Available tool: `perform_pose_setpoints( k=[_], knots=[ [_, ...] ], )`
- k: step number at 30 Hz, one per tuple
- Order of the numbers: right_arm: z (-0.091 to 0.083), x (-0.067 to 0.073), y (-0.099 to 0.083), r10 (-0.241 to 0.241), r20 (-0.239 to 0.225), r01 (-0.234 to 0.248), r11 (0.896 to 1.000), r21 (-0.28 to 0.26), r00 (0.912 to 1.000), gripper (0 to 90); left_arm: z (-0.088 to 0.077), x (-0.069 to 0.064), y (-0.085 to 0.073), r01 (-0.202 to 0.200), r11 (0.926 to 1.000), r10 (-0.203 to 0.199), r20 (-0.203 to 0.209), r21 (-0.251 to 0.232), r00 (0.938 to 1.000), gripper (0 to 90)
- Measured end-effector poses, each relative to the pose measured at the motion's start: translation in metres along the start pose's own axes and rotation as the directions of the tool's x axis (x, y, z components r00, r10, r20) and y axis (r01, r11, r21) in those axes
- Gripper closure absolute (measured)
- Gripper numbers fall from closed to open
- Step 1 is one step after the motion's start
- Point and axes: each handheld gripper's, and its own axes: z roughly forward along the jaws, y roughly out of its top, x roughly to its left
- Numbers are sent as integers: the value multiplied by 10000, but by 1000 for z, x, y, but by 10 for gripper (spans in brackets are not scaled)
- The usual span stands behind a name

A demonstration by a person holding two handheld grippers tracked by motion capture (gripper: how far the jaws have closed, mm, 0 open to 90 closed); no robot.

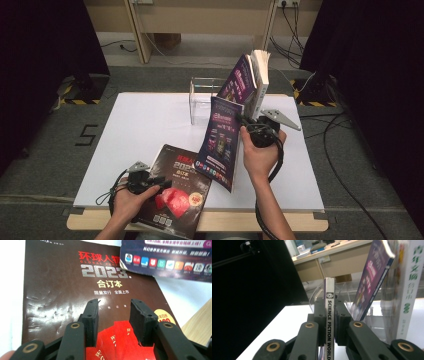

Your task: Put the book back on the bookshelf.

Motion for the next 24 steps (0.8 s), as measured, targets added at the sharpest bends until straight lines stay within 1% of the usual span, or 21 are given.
perform_pose_setpoints(
  k=[2, 4, 5, 9, 19, 24],
  knots=[
    [1, 1, 4, 35, 2, -35, 9999, -112, 10000, 835, 0, 0, 0, 18, 10000, -18, 10, -7, 10000, 582],
    [1, 1, 7, -60, 53, 61, 9997, -238, 10000, 835, 0, 0, 0, 18, 10000, -18, 10, -11, 10000, 582],
    [2, 2, 8, -7, 42, 8, 9996, -294, 10000, 835, 0, 0, 0, 10, 10000, -10, 10, 1, 10000, 582],
    [3, 3, 11, -107, 106, 111, 9990, -430, 9999, 835, 0, 1, 0, 3, 10000, -3, 4, 14, 10000, 582],
    [6, 6, 22, -137, 178, 151, 9965, -822, 9997, 834, 1, 1, -1, 28, 10000, -28, -1, 5, 10000, 583],
    [10, 6, 29, -217, 366, 253, 9947, -993, 9991, 835, 0, 2, -1, 32, 10000, -32, -7, 4, 10000, 583]
  ],
)
